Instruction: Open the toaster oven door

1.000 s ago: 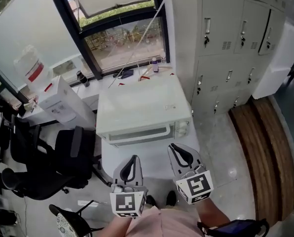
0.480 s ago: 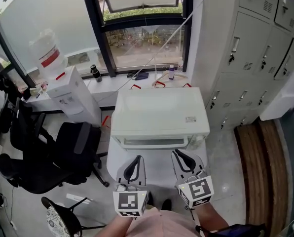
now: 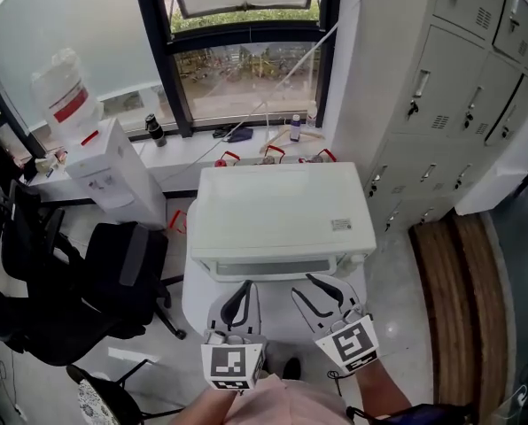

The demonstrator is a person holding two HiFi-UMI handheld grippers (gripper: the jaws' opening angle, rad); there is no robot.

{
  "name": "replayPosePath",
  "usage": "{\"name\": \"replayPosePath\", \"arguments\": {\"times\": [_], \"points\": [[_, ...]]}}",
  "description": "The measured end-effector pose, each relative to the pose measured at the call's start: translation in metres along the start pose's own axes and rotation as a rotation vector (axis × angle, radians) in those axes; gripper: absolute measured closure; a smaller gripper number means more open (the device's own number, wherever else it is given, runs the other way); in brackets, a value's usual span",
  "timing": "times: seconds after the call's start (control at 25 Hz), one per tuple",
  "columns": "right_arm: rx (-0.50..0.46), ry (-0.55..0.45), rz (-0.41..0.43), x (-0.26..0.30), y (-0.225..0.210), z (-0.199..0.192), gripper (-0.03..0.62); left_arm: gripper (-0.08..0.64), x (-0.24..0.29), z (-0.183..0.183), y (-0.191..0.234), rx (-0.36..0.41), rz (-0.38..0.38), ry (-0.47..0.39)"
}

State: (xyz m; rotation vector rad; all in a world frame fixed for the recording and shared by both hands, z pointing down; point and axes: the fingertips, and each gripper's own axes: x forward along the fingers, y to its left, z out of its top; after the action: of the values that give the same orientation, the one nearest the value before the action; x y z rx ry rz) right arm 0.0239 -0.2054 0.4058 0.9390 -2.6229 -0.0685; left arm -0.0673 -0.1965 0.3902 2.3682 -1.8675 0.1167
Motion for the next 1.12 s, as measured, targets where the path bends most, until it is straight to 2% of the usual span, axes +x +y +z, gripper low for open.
{"name": "replayPosePath", "arguments": {"times": [0.2, 0.48, 0.72, 0.92, 1.12], "points": [[-0.079, 0.089, 0.007, 0.019, -0.007, -0.019, 0.428, 0.546, 0.012, -0.01, 0.013, -0.018, 0.004, 0.031], [-0.287, 0.255, 0.023, 0.035, -0.01, -0.05, 0.41, 0.546, 0.024, -0.021, 0.025, -0.039, 0.007, 0.06], [-0.333, 0.316, 0.024, 0.038, -0.011, -0.056, 0.413, 0.546, 0.028, -0.026, 0.033, -0.055, 0.013, 0.07], [-0.423, 0.41, 0.022, 0.04, -0.009, -0.06, 0.428, 0.546, 0.026, -0.026, 0.031, -0.057, 0.002, 0.07], [-0.514, 0.44, 0.023, 0.038, -0.007, -0.063, 0.445, 0.546, 0.021, -0.025, 0.032, -0.049, 0.002, 0.067]]}}
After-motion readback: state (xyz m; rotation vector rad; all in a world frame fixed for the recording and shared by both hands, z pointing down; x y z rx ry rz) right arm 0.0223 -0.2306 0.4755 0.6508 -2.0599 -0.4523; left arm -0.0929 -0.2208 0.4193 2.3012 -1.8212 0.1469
